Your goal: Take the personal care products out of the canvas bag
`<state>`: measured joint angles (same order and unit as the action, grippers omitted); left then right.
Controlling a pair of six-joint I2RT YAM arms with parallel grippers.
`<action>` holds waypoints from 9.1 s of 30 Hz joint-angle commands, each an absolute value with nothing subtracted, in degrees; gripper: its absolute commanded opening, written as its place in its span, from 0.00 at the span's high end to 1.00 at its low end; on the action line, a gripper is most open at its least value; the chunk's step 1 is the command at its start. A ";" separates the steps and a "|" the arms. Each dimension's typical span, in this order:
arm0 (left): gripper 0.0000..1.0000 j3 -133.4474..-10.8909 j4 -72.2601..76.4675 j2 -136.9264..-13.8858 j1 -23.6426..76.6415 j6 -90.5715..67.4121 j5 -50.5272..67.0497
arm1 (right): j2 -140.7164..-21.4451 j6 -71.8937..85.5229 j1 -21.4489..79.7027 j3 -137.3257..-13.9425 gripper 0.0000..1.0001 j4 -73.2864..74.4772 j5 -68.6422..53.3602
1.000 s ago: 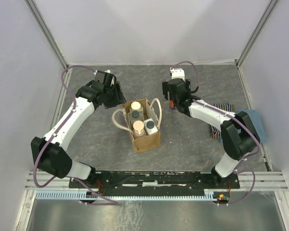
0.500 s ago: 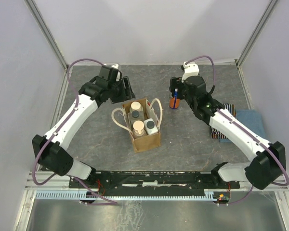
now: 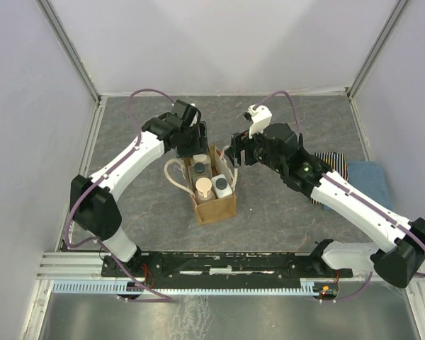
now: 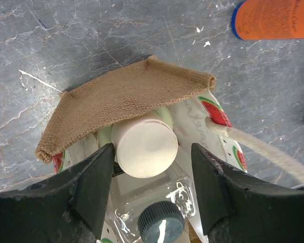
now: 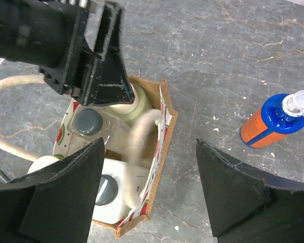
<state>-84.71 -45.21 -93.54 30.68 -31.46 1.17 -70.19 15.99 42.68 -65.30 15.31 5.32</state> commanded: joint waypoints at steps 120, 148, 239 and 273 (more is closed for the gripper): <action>0.26 -96.41 -50.66 -88.43 17.91 -28.66 -6.41 | -97.44 22.48 58.73 -97.90 0.36 30.16 28.16; 0.29 -91.34 -42.12 -85.88 29.63 -28.50 1.71 | -88.72 11.62 44.94 -110.52 0.37 25.94 32.54; 0.28 -89.97 -67.91 -86.74 48.96 -32.07 -0.64 | -76.61 23.16 38.76 -65.85 0.00 18.45 35.42; 0.87 -134.93 -77.95 -99.69 48.36 -31.18 -13.50 | -72.74 21.75 37.89 -65.35 0.00 20.07 35.71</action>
<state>-127.72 -81.97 -99.33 48.71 -29.32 -11.11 -75.50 22.65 38.33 -64.36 20.64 34.98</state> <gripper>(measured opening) 0.573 0.998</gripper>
